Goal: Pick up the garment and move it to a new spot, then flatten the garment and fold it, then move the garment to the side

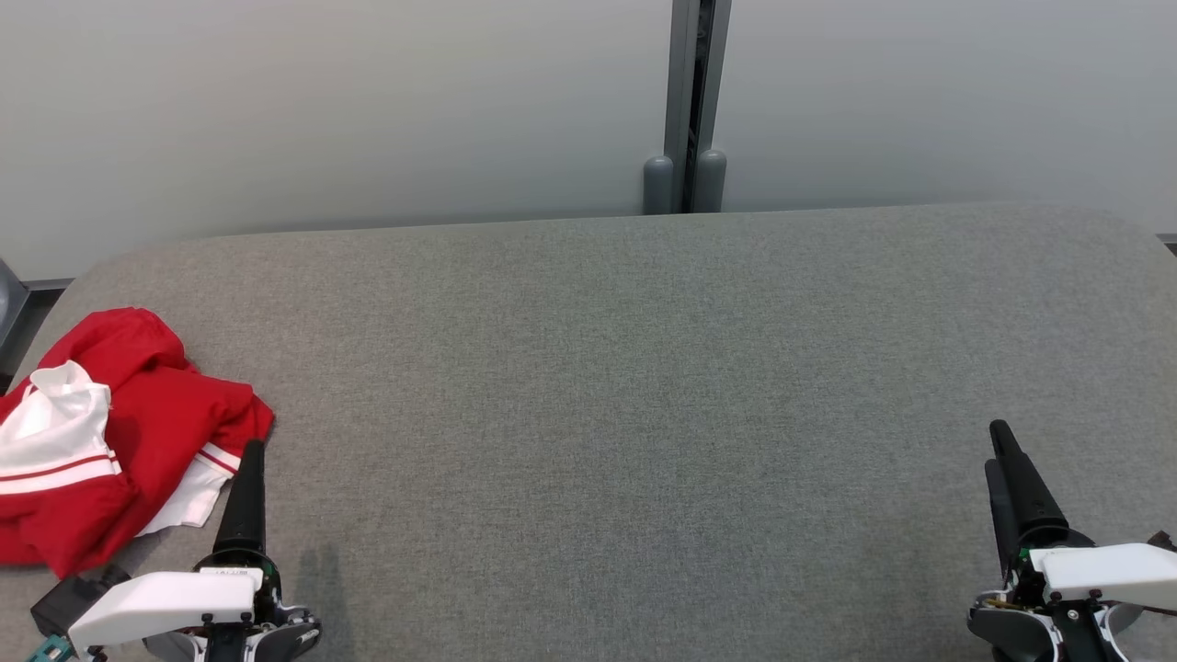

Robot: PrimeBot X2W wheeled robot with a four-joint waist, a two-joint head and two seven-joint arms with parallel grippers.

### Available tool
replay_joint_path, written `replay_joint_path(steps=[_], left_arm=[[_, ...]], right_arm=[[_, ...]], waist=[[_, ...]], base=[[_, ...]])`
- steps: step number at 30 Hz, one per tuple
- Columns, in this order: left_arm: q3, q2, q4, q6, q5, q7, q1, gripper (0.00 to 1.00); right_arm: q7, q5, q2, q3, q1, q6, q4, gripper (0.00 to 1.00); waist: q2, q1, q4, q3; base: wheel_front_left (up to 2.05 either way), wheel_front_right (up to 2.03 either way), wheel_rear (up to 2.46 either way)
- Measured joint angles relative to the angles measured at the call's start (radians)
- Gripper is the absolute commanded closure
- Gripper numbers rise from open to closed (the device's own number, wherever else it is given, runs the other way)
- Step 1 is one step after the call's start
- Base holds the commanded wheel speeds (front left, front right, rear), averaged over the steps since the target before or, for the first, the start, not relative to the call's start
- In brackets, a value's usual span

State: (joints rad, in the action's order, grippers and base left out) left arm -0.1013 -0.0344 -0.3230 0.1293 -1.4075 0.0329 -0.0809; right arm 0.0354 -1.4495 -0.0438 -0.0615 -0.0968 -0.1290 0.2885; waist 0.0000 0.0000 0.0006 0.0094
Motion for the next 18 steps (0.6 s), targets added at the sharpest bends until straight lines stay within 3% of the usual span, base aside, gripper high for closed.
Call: replay_joint_path(steps=[18], left_arm=[[0.000,-0.001,-0.027,-0.008,0.365,-0.070,-0.025,0.00]], right_arm=[[-0.071,0.364,0.002,0.013,-0.033,0.000,0.027,0.00]], waist=[[0.0000,0.0000,0.003,0.009]], base=[[0.00,0.00,0.00]])
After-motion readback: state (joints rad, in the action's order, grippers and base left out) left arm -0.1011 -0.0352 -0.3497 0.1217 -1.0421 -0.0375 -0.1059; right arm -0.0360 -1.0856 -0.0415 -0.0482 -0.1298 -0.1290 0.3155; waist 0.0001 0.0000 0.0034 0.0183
